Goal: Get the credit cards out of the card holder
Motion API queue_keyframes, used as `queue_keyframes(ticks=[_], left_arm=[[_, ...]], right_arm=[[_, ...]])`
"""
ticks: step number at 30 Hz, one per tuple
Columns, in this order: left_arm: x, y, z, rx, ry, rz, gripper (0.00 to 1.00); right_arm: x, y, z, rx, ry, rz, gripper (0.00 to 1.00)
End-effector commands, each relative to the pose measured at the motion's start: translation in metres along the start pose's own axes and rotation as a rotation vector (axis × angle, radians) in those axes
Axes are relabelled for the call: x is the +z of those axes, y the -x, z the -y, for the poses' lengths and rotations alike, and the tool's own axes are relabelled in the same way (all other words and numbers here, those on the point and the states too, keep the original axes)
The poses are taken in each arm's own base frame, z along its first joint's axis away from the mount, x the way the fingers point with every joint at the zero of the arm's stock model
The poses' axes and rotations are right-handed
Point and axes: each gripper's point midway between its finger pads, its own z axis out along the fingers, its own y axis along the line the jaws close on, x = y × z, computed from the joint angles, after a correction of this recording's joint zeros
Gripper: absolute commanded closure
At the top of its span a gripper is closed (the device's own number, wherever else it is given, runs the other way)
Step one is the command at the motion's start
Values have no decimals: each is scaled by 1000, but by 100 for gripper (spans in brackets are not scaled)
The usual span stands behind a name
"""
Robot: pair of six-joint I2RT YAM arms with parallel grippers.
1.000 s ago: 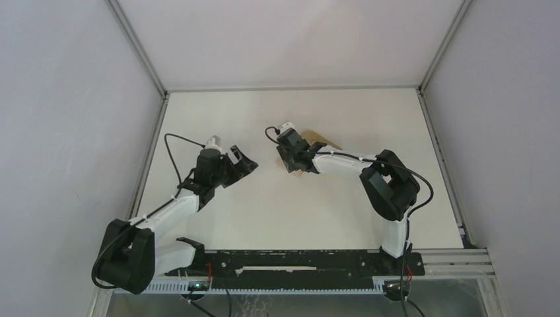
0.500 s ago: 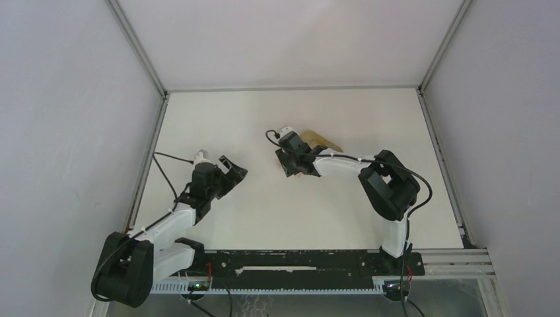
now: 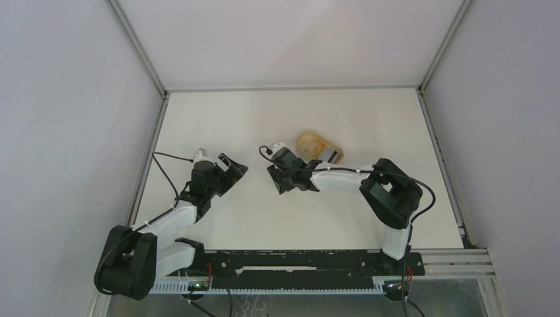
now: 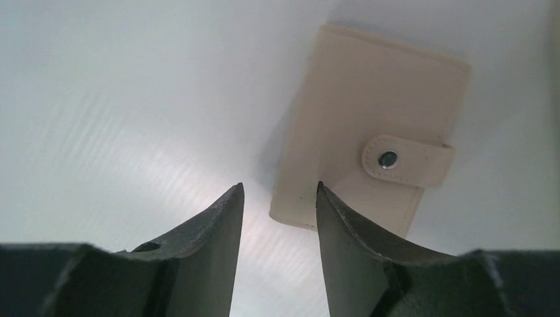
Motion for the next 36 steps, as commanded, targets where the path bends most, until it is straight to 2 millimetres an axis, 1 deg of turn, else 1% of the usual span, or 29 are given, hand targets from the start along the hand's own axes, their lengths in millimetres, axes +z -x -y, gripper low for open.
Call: queue_keyframes(ticks=[1, 3, 5, 6, 8, 10, 12, 15, 19, 23, 27, 30, 33, 36], left_arm=[[2, 12, 34, -23, -116, 10, 3], [3, 13, 39, -16, -126, 5, 3], [3, 13, 42, -5, -132, 6, 3], [3, 13, 43, -4, -135, 5, 3], [4, 10, 46, 5, -143, -11, 3], [6, 4, 51, 17, -154, -40, 4], [9, -2, 59, 29, -180, -76, 5], [15, -8, 69, 40, -210, -126, 10], [21, -15, 79, 64, -221, -161, 11], [29, -24, 81, 82, -203, -187, 12], [36, -36, 80, 95, -186, -220, 13], [43, -47, 76, 96, -162, -242, 14], [48, -55, 72, 92, -148, -259, 14], [52, -61, 72, 93, -142, -274, 15]], right_arm=[[-35, 13, -27, 53, 94, 42, 47], [-49, 40, -13, 100, 89, 126, 46], [-59, 63, 7, 151, 67, 193, 46], [-62, 70, 20, 172, 43, 213, 46], [-61, 75, 43, 183, -10, 217, 46], [-56, 72, 62, 181, -54, 195, 46], [-47, 62, 69, 163, -71, 160, 46], [-35, 48, 68, 125, -72, 108, 49], [-30, 38, 46, 80, -10, 94, 49], [-22, 26, 28, 60, 15, 65, 49], [-15, 16, 19, 36, 7, 42, 50], [-9, 9, 19, 22, -18, 29, 49], [-4, 6, 27, 25, -74, 26, 49], [-2, 7, 34, 19, -127, 39, 49]])
